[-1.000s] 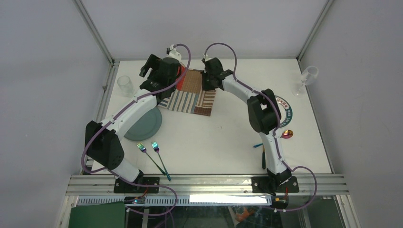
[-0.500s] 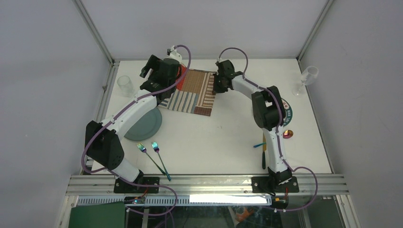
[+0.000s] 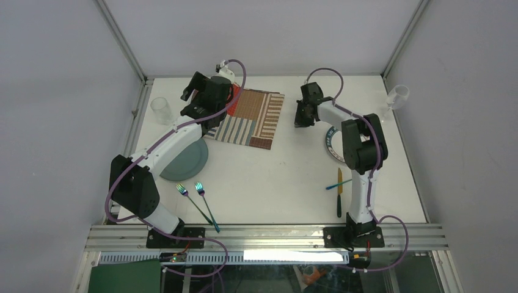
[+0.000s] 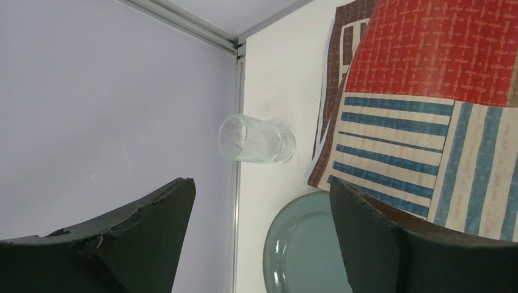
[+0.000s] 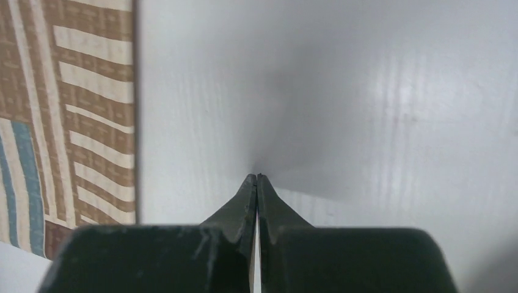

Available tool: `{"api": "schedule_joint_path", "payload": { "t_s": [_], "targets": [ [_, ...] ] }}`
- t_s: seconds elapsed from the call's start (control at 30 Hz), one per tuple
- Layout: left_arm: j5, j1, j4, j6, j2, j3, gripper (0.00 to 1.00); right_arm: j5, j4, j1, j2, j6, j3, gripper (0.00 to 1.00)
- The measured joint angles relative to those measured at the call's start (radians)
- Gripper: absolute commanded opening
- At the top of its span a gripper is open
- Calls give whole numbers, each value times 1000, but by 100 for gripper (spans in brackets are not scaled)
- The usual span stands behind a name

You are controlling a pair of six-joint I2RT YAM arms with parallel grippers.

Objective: Set the dinner table for one person
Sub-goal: Flatten out the napkin at the center of the board.

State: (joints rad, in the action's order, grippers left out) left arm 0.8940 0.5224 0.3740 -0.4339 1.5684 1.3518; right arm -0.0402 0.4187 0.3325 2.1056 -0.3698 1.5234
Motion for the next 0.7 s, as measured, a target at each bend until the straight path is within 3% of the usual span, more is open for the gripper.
{"api": "schedule_joint_path", "payload": {
  "t_s": [0.17,0.3,0.5,0.7],
  "targets": [
    [-9,0,2,0,0,-8,84,-23,18,-21,-51,11,-32,0],
    [-9,0,1,0,0,-8,84,-51,64,12,-51,35,54,0],
    [-6,0,0,0,0,-12,85,-101,97,80,20,69,322,0],
    [-4,0,2,0,-3,-33,85,-169,170,98,270,109,694,0]
  ]
}}
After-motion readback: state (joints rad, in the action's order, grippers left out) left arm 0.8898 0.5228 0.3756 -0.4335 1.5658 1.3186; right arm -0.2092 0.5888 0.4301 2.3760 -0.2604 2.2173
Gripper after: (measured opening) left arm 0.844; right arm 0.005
